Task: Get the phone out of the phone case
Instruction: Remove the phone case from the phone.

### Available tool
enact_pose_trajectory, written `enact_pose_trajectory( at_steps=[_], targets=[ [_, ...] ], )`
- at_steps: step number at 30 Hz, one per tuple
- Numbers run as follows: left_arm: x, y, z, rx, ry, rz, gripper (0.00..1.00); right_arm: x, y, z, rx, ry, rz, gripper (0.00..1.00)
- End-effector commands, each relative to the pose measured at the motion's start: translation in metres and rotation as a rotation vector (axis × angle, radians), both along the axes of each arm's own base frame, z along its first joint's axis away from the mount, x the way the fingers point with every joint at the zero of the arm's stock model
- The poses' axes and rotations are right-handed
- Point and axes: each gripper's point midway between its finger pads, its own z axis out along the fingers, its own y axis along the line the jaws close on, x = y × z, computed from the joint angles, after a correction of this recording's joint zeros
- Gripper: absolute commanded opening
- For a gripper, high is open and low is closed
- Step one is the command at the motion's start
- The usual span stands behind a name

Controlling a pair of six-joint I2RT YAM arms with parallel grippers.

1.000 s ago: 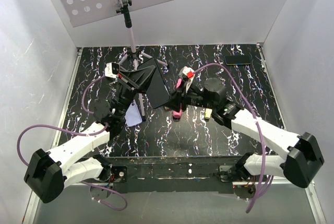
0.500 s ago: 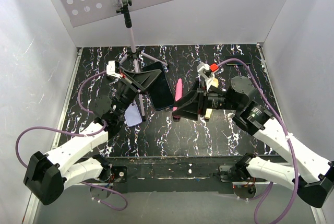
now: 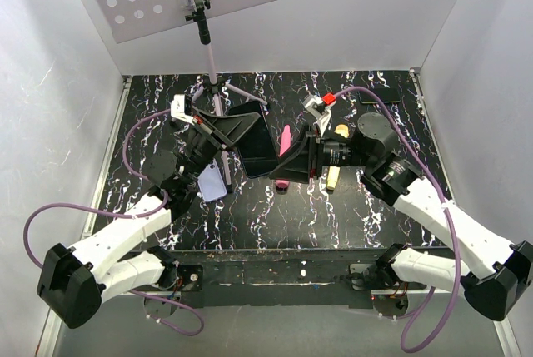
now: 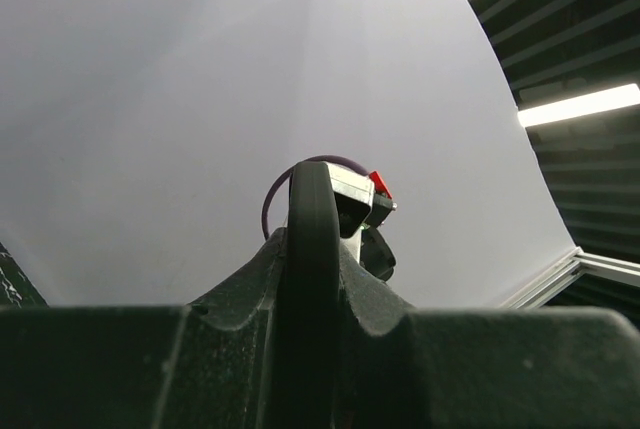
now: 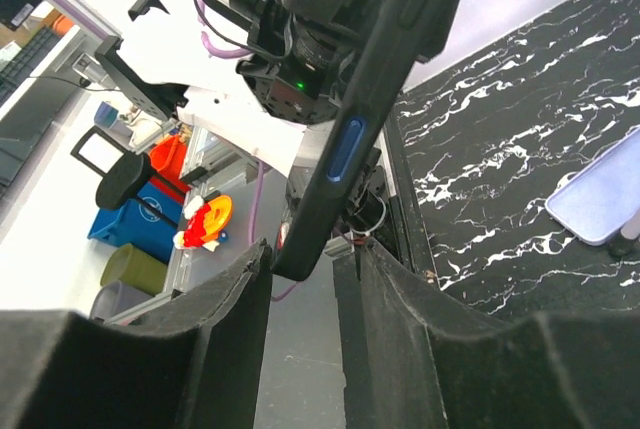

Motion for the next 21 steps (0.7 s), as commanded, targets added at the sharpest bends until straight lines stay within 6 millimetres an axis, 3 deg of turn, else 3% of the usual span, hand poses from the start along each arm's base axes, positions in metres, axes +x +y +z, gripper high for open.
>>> enact_pose_trajectory(
  at_steps=[1, 4, 8, 15, 21],
  targets=[
    [-0.021, 0.014, 0.040, -0.054, -0.108, 0.008, 0.00, -0.005, 0.000, 0.036, 0.091, -0.076, 0.038, 0.47],
    [-0.021, 0.014, 0.042, -0.049, -0.111, 0.007, 0.00, -0.002, 0.002, 0.033, 0.089, -0.072, 0.029, 0.42],
    [-0.021, 0.012, 0.042, -0.056, -0.070, -0.021, 0.00, 0.003, 0.005, 0.026, 0.079, -0.114, 0.028, 0.23],
    [-0.019, 0.007, 0.036, -0.130, 0.117, -0.167, 0.00, 0.003, 0.005, 0.004, 0.117, -0.406, 0.070, 0.01],
    [-0.031, 0.001, 0.040, -0.197, 0.138, -0.316, 0.00, -0.002, 0.015, 0.000, 0.143, -0.503, 0.217, 0.01]
  ],
)
